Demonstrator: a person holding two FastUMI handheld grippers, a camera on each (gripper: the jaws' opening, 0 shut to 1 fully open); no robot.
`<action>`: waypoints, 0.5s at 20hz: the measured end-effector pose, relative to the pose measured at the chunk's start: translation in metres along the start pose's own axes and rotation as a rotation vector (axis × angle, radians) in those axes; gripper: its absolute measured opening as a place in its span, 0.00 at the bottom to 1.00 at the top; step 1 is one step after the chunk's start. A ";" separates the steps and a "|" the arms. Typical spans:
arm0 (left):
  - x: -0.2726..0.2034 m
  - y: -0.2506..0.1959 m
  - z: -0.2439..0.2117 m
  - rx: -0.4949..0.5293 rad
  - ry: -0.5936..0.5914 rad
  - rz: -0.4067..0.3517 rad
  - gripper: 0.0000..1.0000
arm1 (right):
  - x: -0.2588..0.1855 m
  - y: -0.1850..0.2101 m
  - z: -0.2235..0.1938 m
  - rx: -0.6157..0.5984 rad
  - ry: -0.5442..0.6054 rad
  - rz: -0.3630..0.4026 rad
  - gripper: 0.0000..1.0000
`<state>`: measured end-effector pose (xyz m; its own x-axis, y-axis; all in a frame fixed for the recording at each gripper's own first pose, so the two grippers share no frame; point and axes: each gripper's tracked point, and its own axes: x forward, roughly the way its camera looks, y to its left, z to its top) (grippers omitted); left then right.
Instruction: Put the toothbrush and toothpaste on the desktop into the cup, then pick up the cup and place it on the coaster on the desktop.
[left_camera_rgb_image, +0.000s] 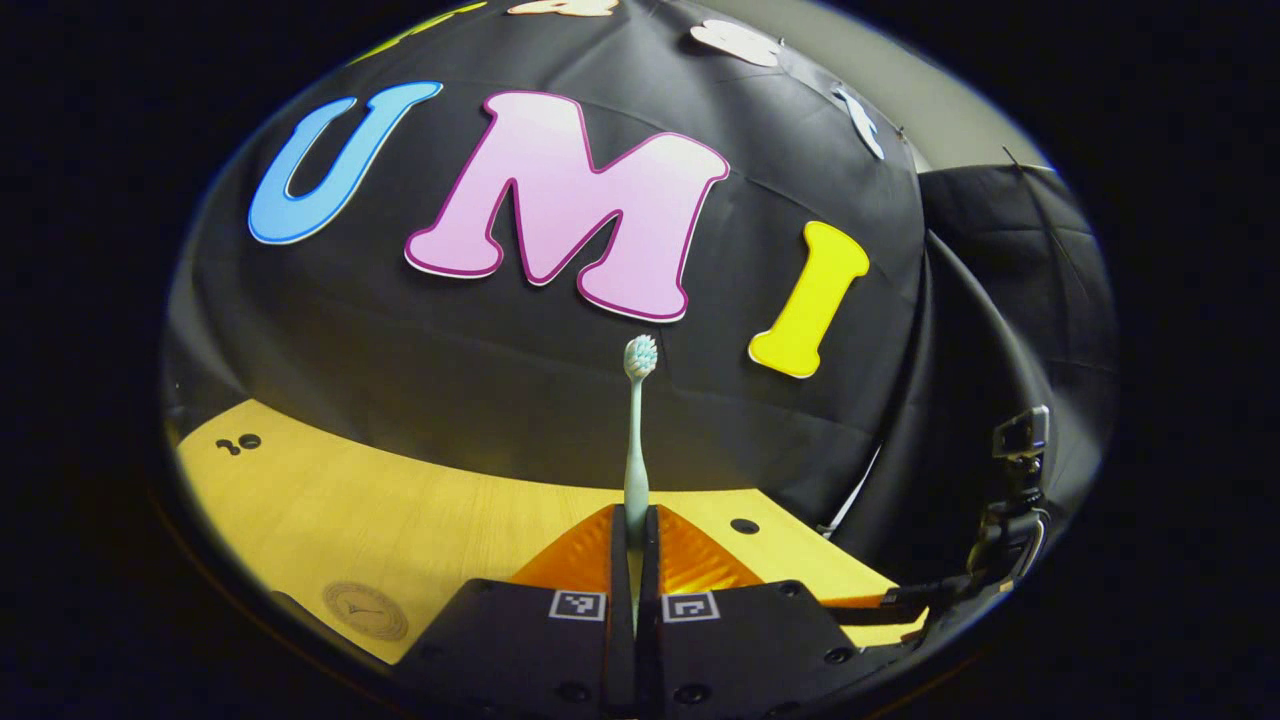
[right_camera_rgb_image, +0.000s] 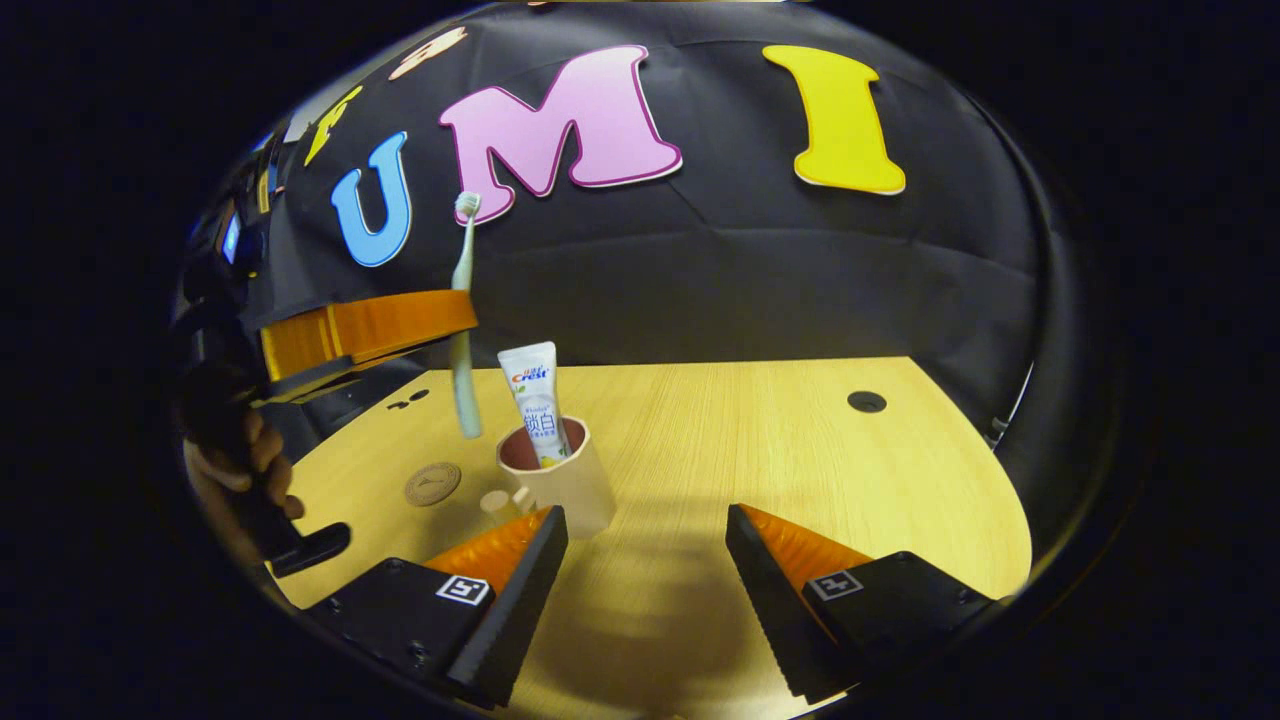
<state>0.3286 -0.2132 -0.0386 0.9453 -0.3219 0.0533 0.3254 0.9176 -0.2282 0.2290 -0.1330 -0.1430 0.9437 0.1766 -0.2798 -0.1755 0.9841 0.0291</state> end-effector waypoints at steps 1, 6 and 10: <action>0.007 0.004 -0.002 0.000 -0.021 0.005 0.06 | 0.000 -0.003 -0.004 -0.002 0.003 -0.010 0.98; 0.025 0.014 -0.032 -0.024 -0.041 0.011 0.12 | 0.008 -0.021 -0.018 0.064 0.028 -0.065 0.98; 0.026 0.015 -0.052 0.014 -0.032 0.027 0.10 | 0.010 -0.025 -0.024 0.055 0.036 -0.088 0.99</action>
<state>0.3569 -0.2196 -0.0913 0.9539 -0.2897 0.0783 0.2999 0.9291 -0.2162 0.2358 -0.1566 -0.1696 0.9438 0.0895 -0.3180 -0.0758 0.9956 0.0552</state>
